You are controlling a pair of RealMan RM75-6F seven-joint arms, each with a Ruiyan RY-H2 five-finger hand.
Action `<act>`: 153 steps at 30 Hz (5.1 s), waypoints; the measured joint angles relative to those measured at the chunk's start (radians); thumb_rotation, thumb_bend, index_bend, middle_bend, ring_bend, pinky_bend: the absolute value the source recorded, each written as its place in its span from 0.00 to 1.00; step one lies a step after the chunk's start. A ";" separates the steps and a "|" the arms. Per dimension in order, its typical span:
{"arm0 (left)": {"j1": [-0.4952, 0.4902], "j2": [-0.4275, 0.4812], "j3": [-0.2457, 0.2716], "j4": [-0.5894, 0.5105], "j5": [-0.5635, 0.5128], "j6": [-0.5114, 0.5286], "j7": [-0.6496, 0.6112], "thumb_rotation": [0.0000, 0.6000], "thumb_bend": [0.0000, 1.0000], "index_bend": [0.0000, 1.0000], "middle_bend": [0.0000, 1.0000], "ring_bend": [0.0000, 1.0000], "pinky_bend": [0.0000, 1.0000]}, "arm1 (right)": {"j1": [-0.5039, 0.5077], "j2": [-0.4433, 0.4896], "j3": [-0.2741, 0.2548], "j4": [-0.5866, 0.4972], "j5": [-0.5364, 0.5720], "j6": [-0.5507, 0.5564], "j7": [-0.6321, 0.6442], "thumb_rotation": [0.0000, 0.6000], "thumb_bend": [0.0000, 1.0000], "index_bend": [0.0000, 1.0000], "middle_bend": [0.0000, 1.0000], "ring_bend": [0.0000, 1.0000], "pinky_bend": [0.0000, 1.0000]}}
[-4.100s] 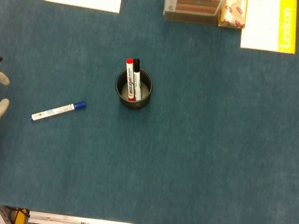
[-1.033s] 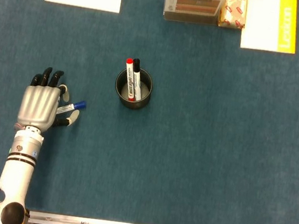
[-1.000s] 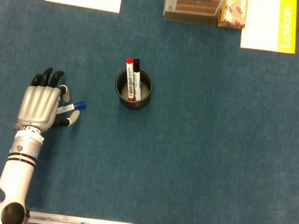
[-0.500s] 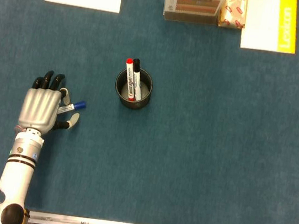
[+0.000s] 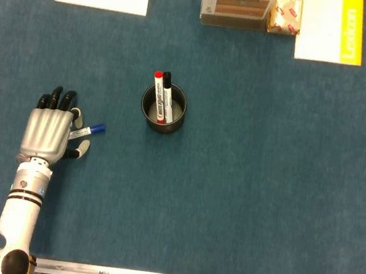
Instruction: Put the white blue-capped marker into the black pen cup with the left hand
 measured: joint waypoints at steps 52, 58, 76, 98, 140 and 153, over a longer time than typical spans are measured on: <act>0.005 -0.001 -0.009 -0.019 -0.003 0.006 0.021 0.80 0.35 0.58 0.12 0.02 0.13 | 0.001 0.000 0.002 0.001 0.001 -0.001 0.001 1.00 0.00 0.30 0.25 0.22 0.38; 0.004 0.012 -0.008 -0.055 0.020 0.026 0.032 0.81 0.35 0.58 0.12 0.02 0.13 | 0.001 0.000 0.001 0.000 0.000 0.001 0.001 1.00 0.00 0.30 0.25 0.22 0.38; -0.066 0.044 -0.083 -0.152 0.106 0.075 0.109 0.80 0.35 0.58 0.12 0.02 0.13 | 0.001 -0.002 0.000 -0.001 -0.001 -0.003 -0.003 1.00 0.00 0.30 0.25 0.22 0.38; -0.214 -0.072 -0.184 -0.058 0.114 0.033 0.135 0.85 0.35 0.58 0.13 0.02 0.13 | -0.002 0.004 -0.002 -0.003 -0.004 0.003 0.006 1.00 0.00 0.30 0.25 0.22 0.38; -0.288 -0.188 -0.343 -0.031 0.109 0.061 -0.305 0.88 0.35 0.59 0.13 0.02 0.13 | 0.007 -0.003 -0.004 0.001 0.004 -0.019 -0.001 1.00 0.00 0.30 0.25 0.22 0.38; -0.289 -0.288 -0.347 0.057 0.143 0.094 -0.493 0.88 0.35 0.60 0.13 0.02 0.13 | 0.009 -0.003 -0.006 -0.001 0.005 -0.026 -0.004 1.00 0.00 0.30 0.25 0.22 0.38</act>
